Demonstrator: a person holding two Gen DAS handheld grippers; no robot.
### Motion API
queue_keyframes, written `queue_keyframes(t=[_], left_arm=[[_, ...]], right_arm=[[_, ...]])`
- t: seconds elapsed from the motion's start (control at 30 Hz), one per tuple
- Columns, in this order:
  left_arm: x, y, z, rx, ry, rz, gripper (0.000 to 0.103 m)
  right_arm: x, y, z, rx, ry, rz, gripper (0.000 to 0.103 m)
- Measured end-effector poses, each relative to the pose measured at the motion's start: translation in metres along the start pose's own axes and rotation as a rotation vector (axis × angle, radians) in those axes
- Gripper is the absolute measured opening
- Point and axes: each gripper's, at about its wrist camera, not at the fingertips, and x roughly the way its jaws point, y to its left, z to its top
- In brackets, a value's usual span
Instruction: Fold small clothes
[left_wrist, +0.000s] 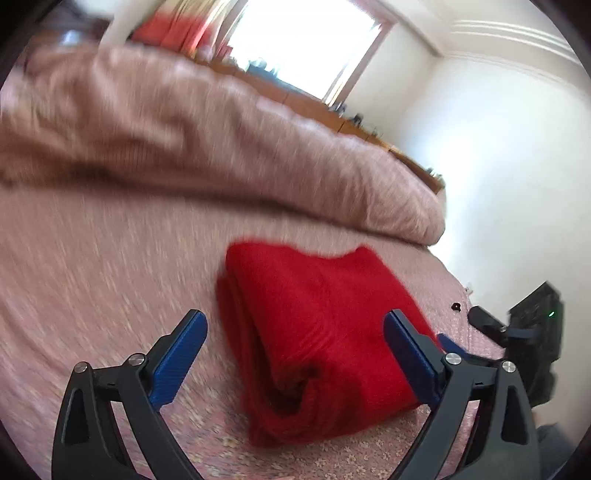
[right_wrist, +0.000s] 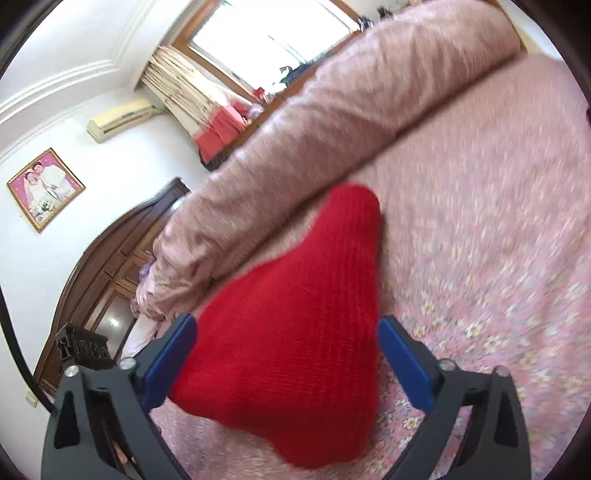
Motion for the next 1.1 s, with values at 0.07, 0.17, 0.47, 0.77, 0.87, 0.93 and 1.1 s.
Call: queue_keyframes(t=[0.07, 0.17, 0.47, 0.77, 0.87, 0.93, 1.1], left_arm=[[-0.018, -0.01, 0.001, 0.062, -0.029, 0.016, 0.096], [-0.035, -0.024, -0.005, 0.132, -0.057, 0.033, 0.097], [-0.015, -0.036, -0.047, 0.212, -0.035, 0.107, 0.098], [0.021, -0.023, -0.07, 0.219, 0.06, 0.115, 0.098], [0.019, -0.027, -0.071, 0.244, 0.043, 0.126, 0.098], [0.02, -0.028, -0.072, 0.25, 0.048, 0.127, 0.098], [0.022, -0.025, -0.072, 0.23, 0.052, 0.129, 0.098]], right_arm=[[-0.022, 0.017, 0.0, -0.072, -0.048, -0.062, 0.103], [-0.06, 0.044, -0.02, -0.264, -0.197, -0.197, 0.103], [-0.068, 0.076, -0.097, -0.668, -0.314, -0.422, 0.103], [-0.042, 0.074, -0.099, -0.687, -0.208, -0.442, 0.103], [-0.038, 0.074, -0.101, -0.694, -0.201, -0.441, 0.103], [-0.039, 0.075, -0.102, -0.695, -0.212, -0.439, 0.103], [-0.04, 0.074, -0.104, -0.683, -0.211, -0.438, 0.103]])
